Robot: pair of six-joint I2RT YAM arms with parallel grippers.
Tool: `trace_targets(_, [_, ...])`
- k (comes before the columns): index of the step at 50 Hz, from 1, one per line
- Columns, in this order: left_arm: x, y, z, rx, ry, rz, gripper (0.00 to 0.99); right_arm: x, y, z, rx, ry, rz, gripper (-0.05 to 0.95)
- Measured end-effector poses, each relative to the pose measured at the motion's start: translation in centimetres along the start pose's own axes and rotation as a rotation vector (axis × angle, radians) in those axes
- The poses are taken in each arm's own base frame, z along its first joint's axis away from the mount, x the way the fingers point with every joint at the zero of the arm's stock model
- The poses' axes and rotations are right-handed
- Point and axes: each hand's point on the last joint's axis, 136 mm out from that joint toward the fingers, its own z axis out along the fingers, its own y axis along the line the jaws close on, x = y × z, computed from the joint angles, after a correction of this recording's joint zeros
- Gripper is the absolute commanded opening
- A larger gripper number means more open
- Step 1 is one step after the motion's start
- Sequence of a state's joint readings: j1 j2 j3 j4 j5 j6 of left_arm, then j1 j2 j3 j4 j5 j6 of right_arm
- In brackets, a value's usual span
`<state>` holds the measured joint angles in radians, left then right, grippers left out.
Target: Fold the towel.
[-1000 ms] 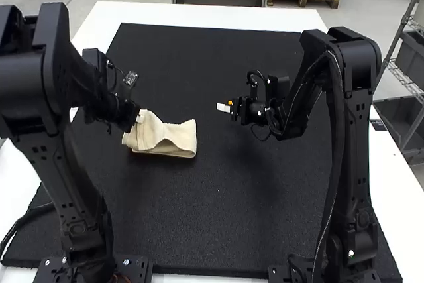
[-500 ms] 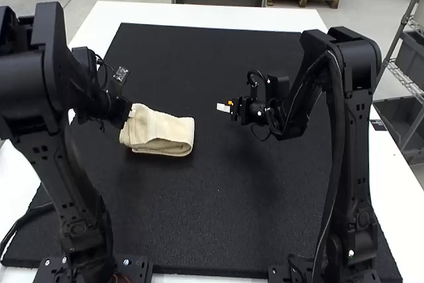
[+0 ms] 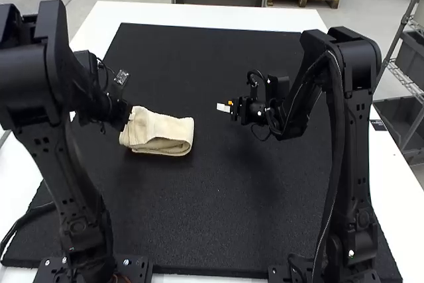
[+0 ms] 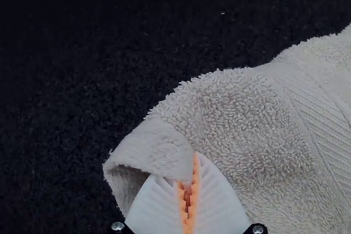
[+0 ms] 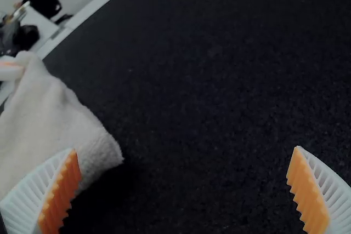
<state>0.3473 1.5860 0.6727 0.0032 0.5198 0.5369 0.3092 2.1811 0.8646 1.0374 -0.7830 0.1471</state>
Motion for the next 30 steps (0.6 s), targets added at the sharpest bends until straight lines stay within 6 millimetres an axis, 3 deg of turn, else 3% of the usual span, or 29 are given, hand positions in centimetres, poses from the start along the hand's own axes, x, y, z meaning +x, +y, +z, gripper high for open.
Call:
trace_targets(4, [0.1,0.1,0.1,-0.003,0.003,0.005,0.282,0.0,0.0,0.0,0.0,0.0,0.0,0.87])
trace_targets(8, [0.1,0.1,0.1,-0.005,0.003,0.006,0.398,0.0,0.0,0.0,0.0,0.0,0.0,0.87])
trace_targets(11, [0.1,0.2,0.1,-0.008,0.002,0.014,0.574,0.0,0.0,0.0,0.0,0.0,0.0,0.87])
trace_targets(15, [0.0,0.3,0.1,-0.011,0.0,0.015,0.68,0.0,0.0,0.0,0.0,0.0,0.0,0.87])
trace_targets(20, [0.1,0.3,0.1,-0.013,0.002,0.016,0.908,0.0,0.0,0.0,0.0,0.0,0.0,0.87])
trace_targets(30, [0.7,1.1,-0.3,-0.031,0.01,-0.007,0.962,0.0,0.0,0.0,0.0,0.0,0.0,0.87])
